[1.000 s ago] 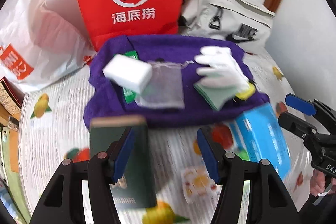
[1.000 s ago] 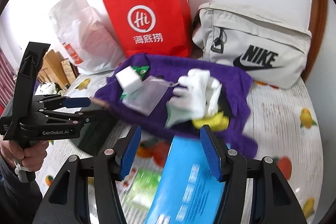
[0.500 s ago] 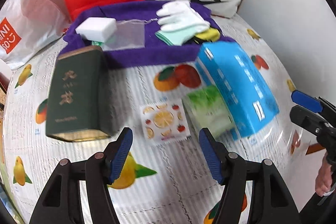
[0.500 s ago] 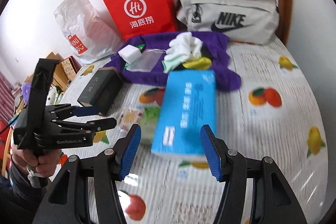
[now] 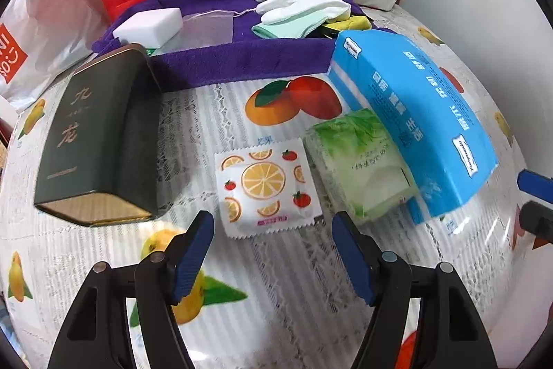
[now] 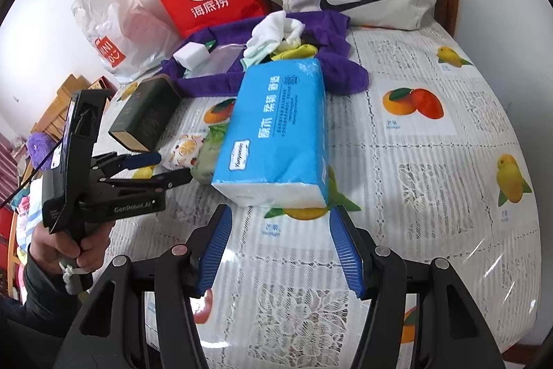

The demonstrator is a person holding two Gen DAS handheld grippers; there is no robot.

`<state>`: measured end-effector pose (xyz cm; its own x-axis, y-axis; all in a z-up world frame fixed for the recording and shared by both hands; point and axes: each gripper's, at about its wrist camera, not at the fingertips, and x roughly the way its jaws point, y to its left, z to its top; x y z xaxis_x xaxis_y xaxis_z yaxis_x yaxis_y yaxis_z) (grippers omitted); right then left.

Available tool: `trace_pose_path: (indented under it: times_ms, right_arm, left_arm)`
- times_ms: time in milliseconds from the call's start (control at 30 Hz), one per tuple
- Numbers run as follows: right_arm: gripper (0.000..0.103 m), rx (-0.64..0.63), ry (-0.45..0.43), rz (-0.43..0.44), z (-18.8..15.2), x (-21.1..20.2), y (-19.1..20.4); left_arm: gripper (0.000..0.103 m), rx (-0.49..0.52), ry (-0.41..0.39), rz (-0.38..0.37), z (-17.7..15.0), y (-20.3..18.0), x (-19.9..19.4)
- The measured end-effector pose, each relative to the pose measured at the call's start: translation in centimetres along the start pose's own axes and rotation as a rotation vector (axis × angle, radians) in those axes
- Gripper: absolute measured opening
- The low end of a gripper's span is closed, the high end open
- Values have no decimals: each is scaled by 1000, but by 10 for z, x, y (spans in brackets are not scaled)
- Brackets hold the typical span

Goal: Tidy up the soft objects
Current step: 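Withdraw both tools from the towel toward the sachet and green tissue pack, then grasp the orange-print sachet with the left tool while the right tool moves toward the green pack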

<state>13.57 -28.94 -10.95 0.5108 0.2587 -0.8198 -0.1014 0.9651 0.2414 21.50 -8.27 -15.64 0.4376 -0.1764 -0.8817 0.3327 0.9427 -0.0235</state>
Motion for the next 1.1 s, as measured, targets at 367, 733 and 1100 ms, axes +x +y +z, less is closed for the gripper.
trace_pose_path:
  times_ms: [367,733,1100]
  right_arm:
    - [59,-12,42,29,-4,9,2]
    - [58,-28,63,44,-11,15,13]
    - [58,-57,55,71,-15,13,28]
  left_arm:
    - [67,-3,-58,57,3,-3,11]
    - [25,11,-63,1,0,0,4]
    - [15,16,-32,-44,-20,0,-8]
